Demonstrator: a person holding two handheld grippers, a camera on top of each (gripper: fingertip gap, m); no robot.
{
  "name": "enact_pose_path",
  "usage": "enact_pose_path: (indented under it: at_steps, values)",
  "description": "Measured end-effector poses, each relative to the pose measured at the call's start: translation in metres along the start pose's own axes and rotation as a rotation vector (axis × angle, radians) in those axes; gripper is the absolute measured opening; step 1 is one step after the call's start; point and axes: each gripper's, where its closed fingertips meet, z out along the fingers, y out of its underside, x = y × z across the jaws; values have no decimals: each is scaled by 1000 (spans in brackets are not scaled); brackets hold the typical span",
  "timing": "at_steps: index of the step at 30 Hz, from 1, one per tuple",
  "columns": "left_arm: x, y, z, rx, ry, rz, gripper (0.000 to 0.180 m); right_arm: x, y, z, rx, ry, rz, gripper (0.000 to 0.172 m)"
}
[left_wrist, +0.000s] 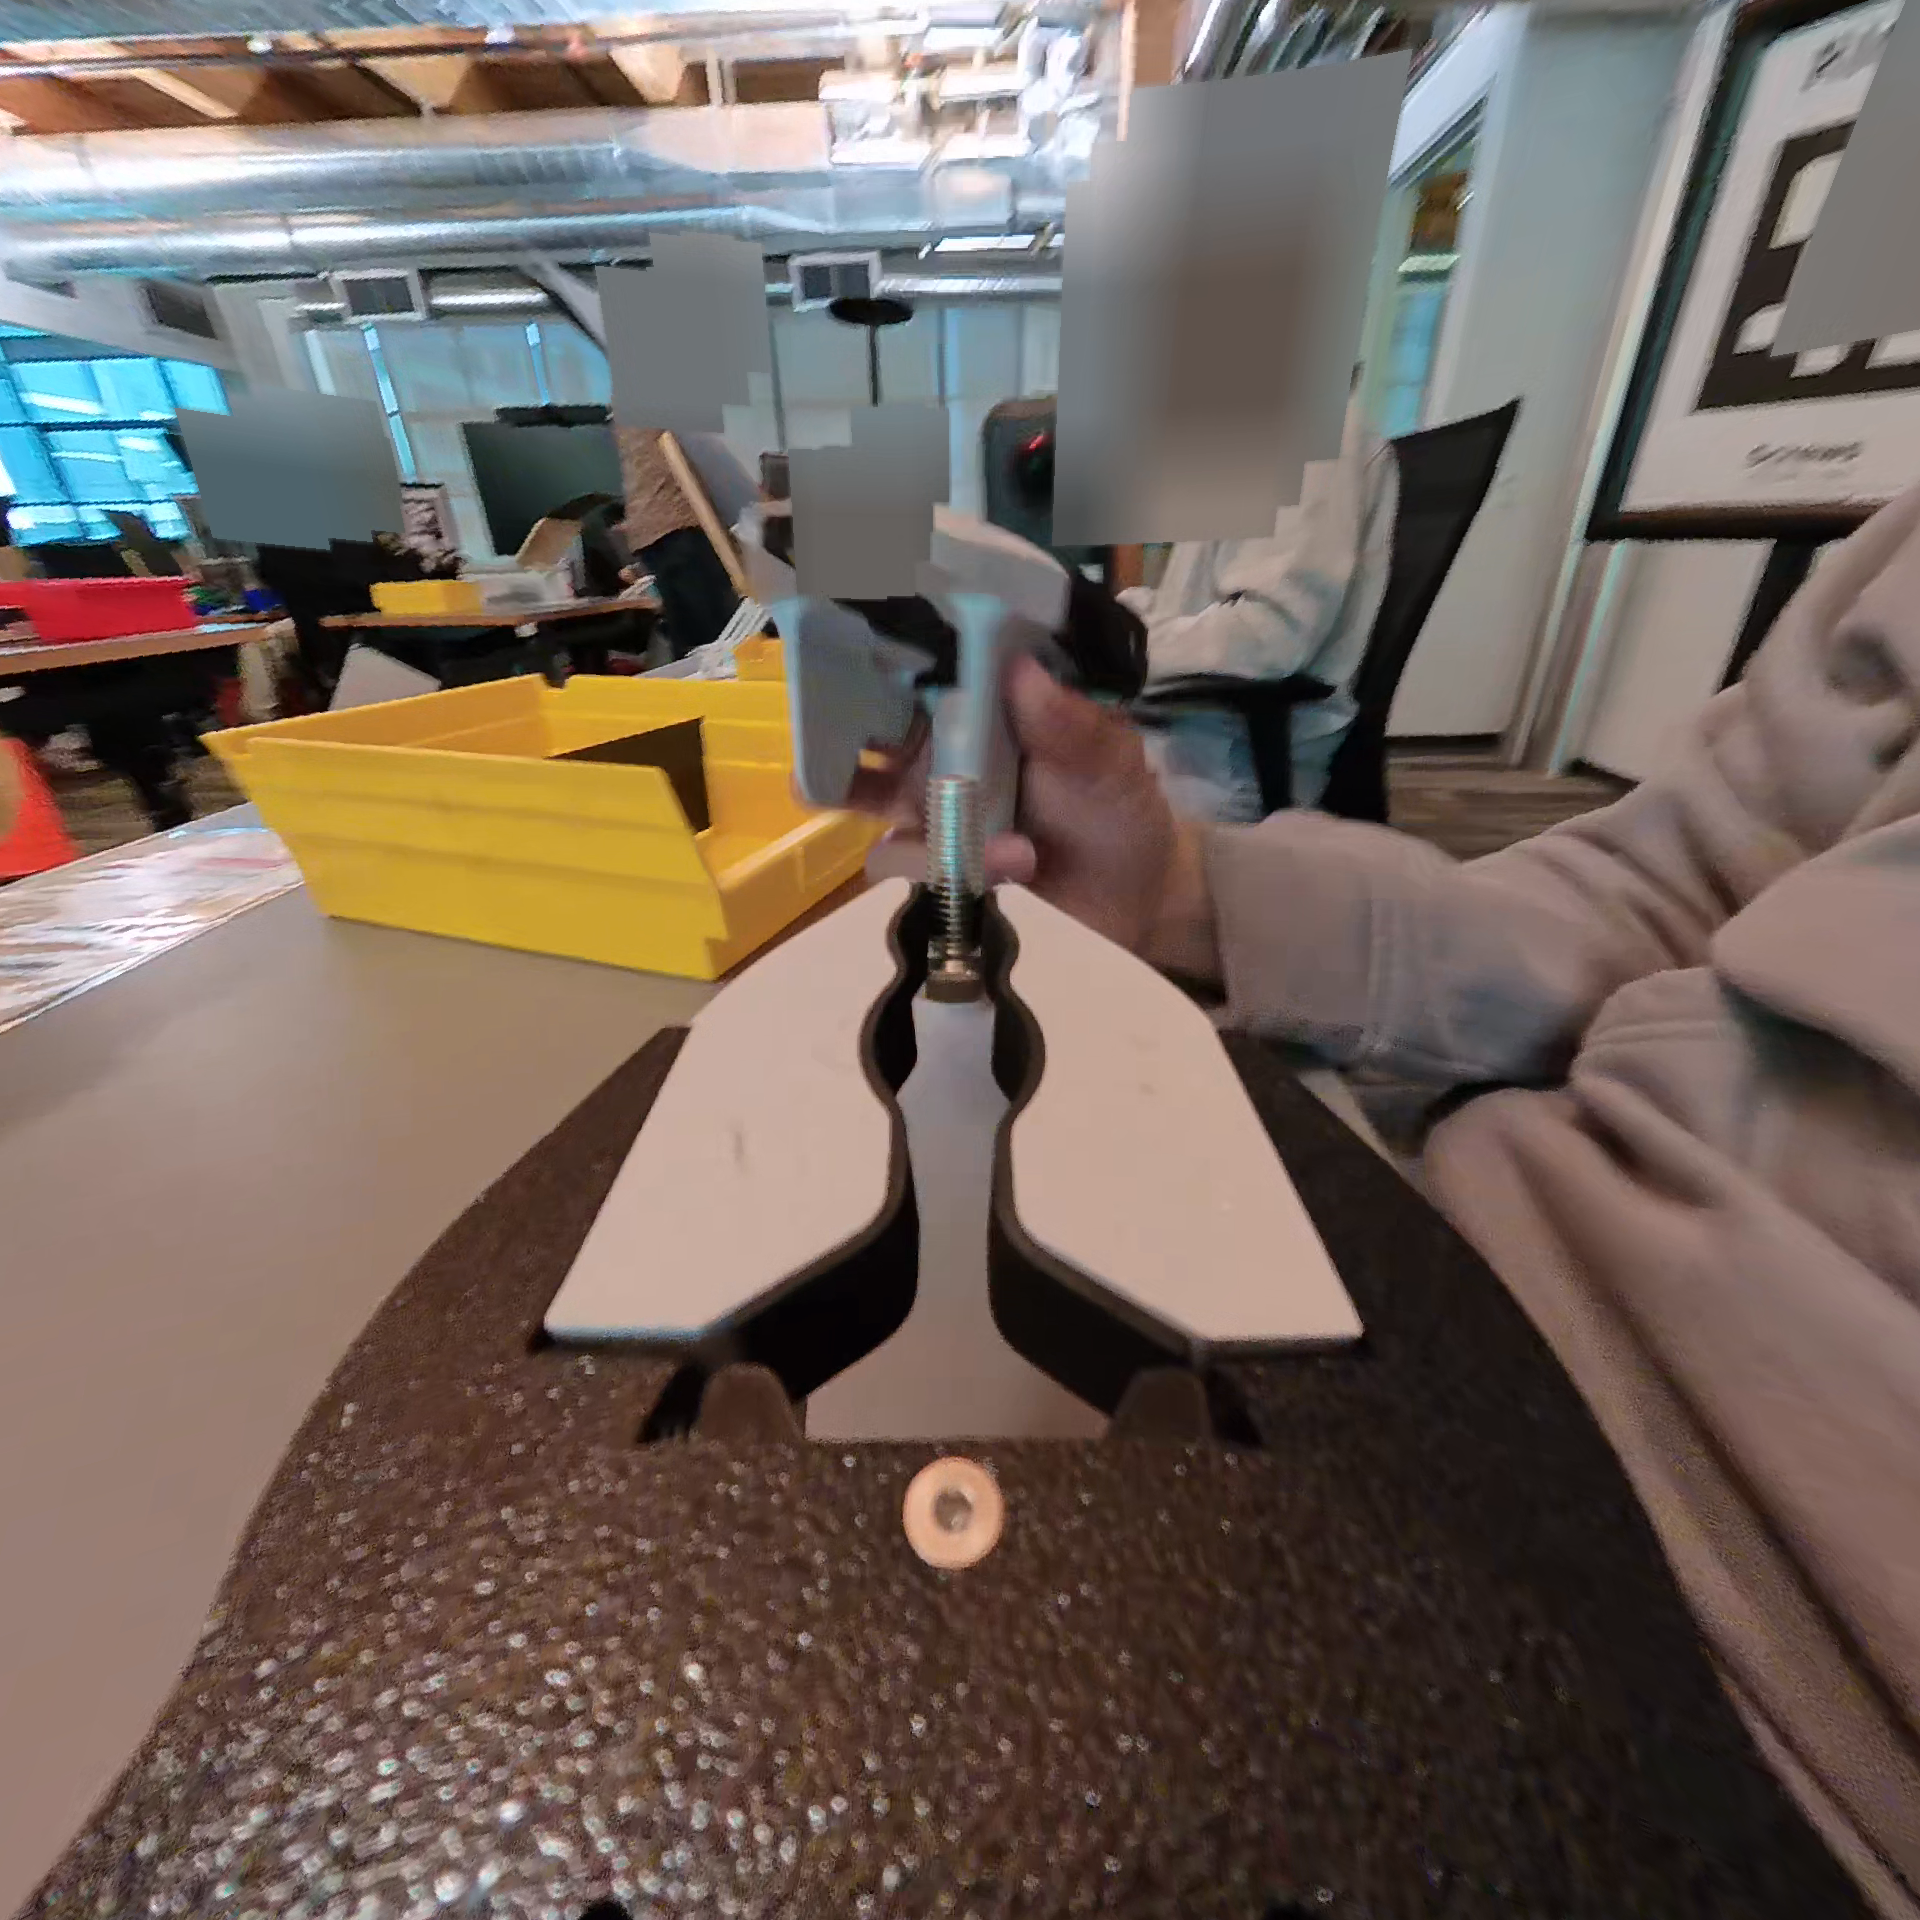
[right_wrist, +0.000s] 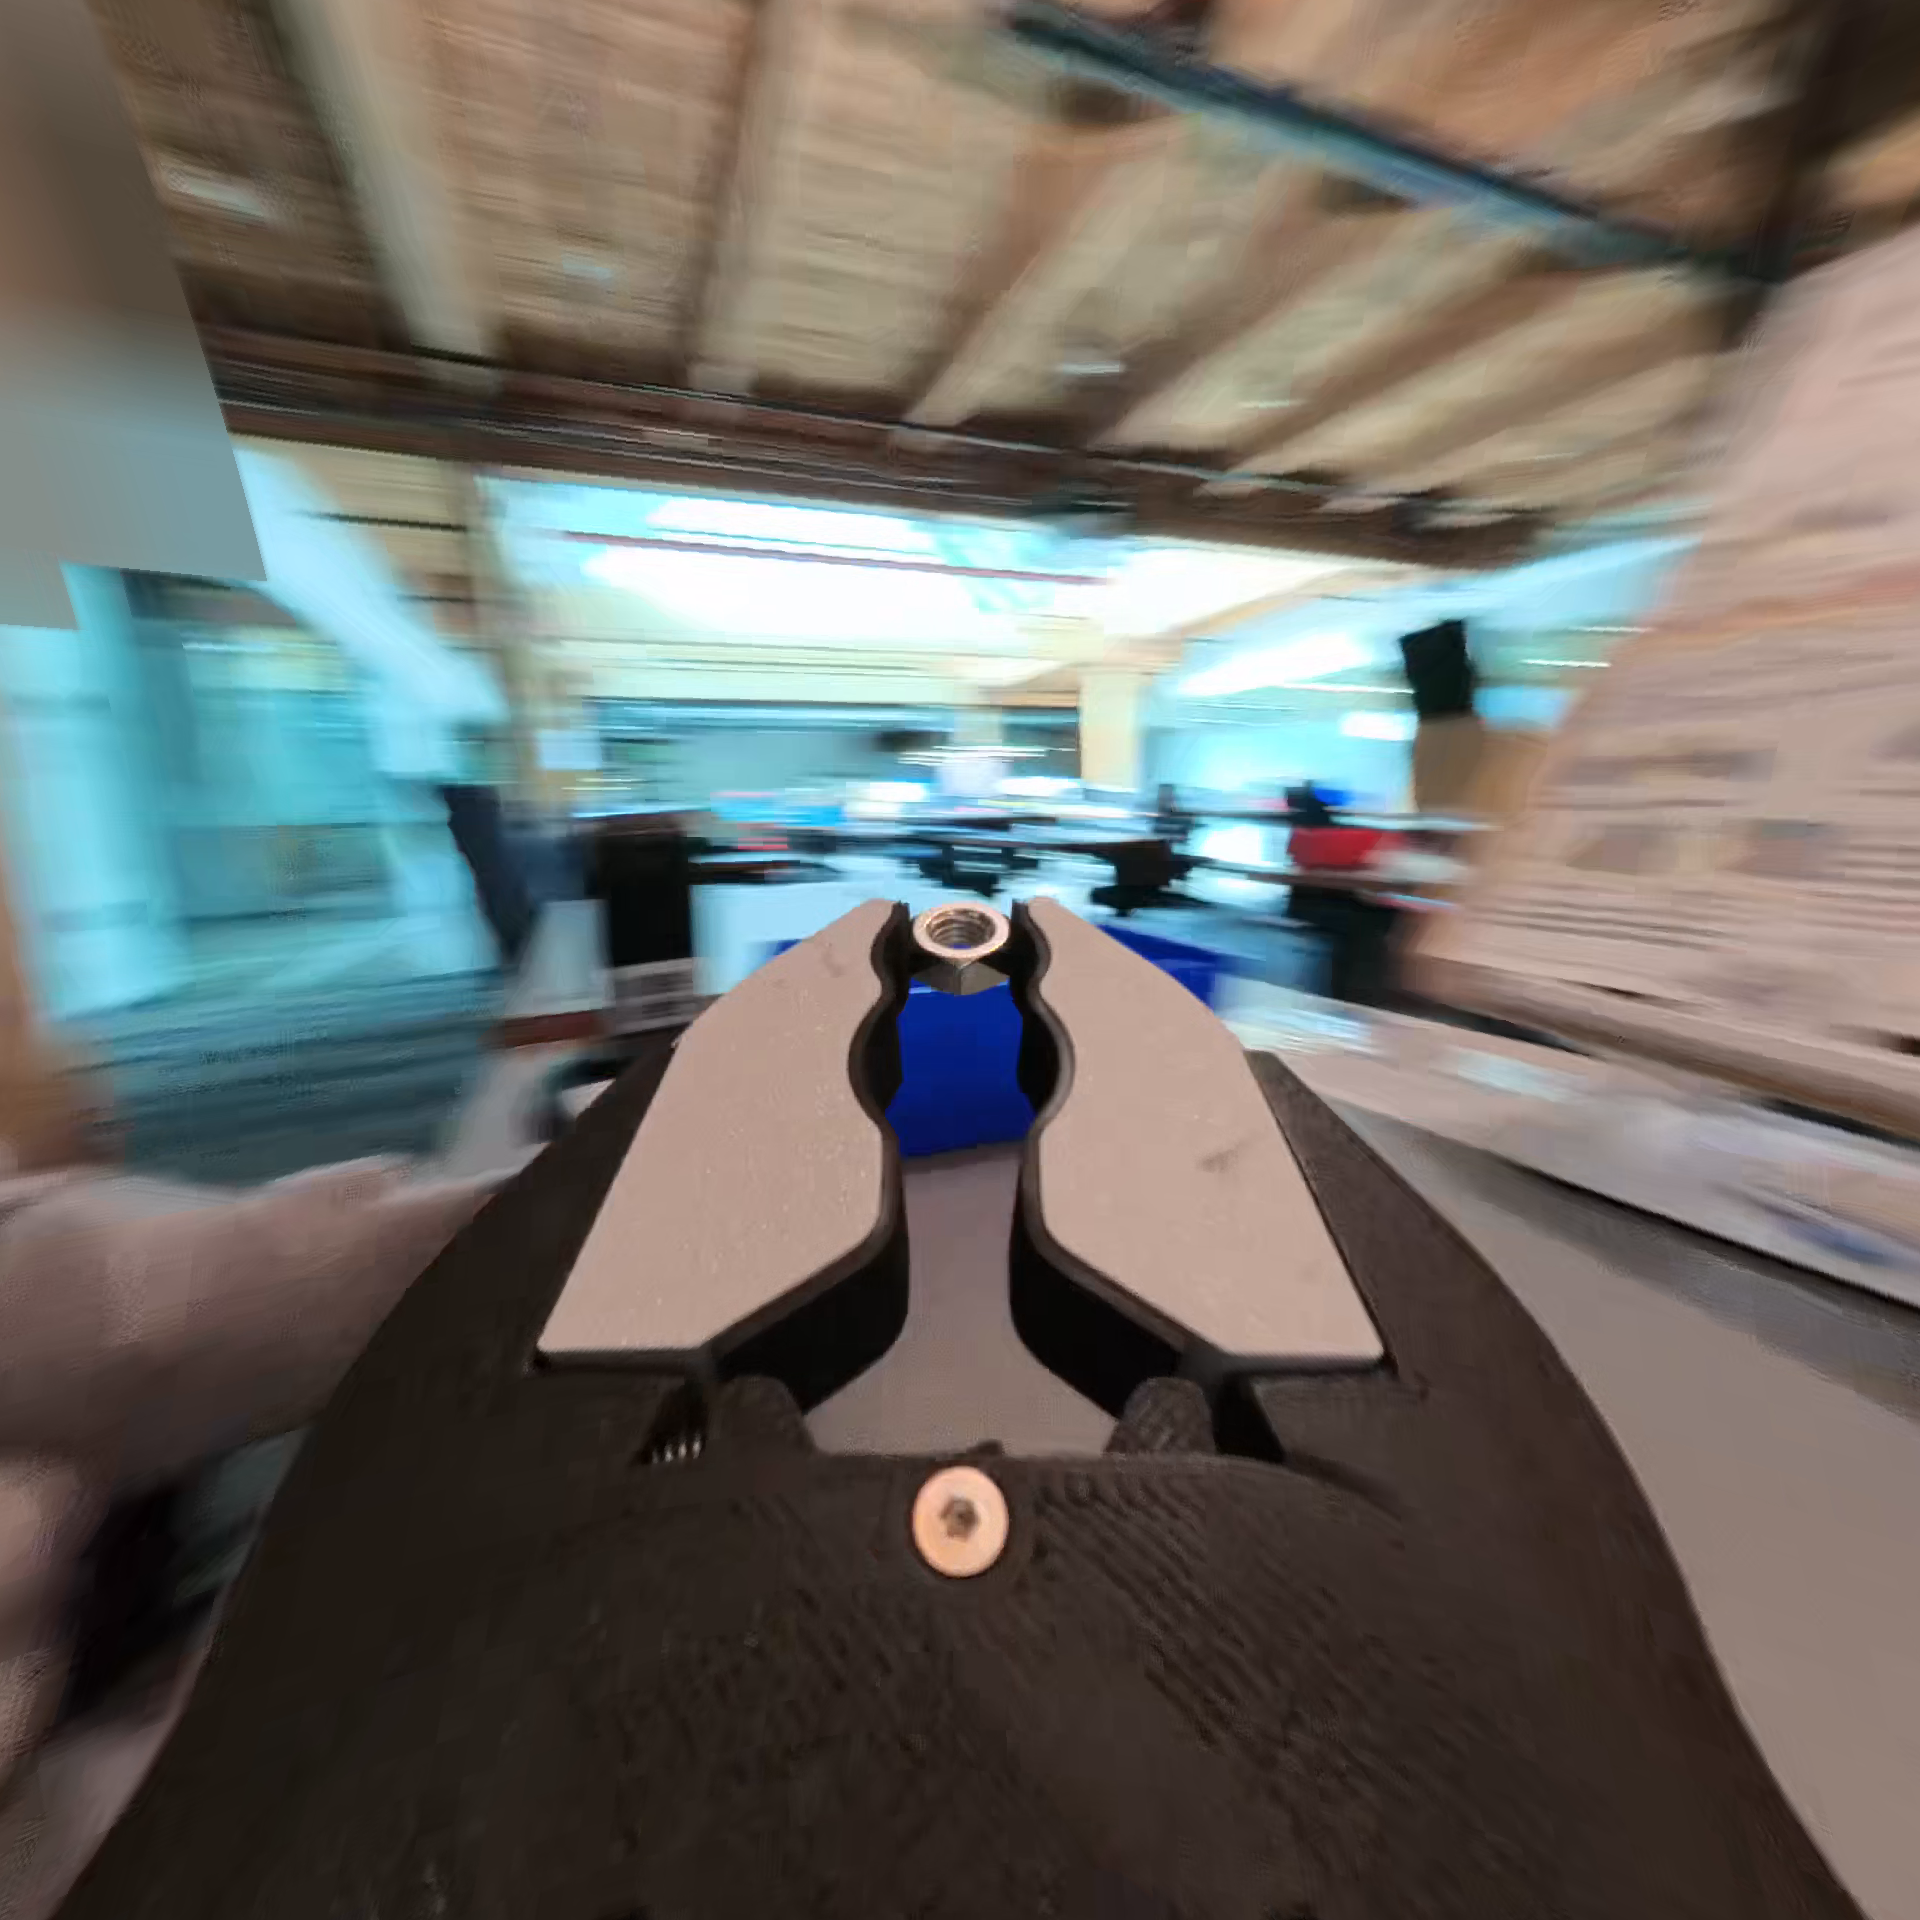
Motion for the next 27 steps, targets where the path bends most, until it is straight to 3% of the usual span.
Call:
enact_pose_path:
  at_steps: [2,3,5,7,11,12,14,15,18,23,27]
  values:
    - [-3,4,1,-31,-31,22,8,65,-10,-33,-132,423,-124,18]
    - [-5,5,2,-39,-47,26,8,97,-8,-60,-281,627,-179,18]
    - [-7,6,2,-43,-63,27,8,137,-4,-112,-540,860,-253,18]
    - [-10,5,1,-36,-81,26,8,161,-4,-143,-607,971,-270,18]
    - [-12,4,-1,-29,-99,32,8,188,30,-164,-736,986,-157,18]
    - [-13,4,-1,-28,-106,35,8,190,37,-165,-769,975,-141,22]
    - [-14,4,-1,-30,-116,41,8,193,36,-167,-776,1008,-142,56]
    - [-15,5,-2,-31,-121,43,8,190,29,-165,-760,1006,-160,59]
    - [-16,4,-2,-28,-125,39,8,166,7,-155,-681,949,-182,62]
    - [-15,3,-1,-19,-118,42,8,48,18,-58,-616,229,-153,52]
    - [-13,1,-2,-6,-115,57,8,-25,37,0,-479,-76,-188,42]
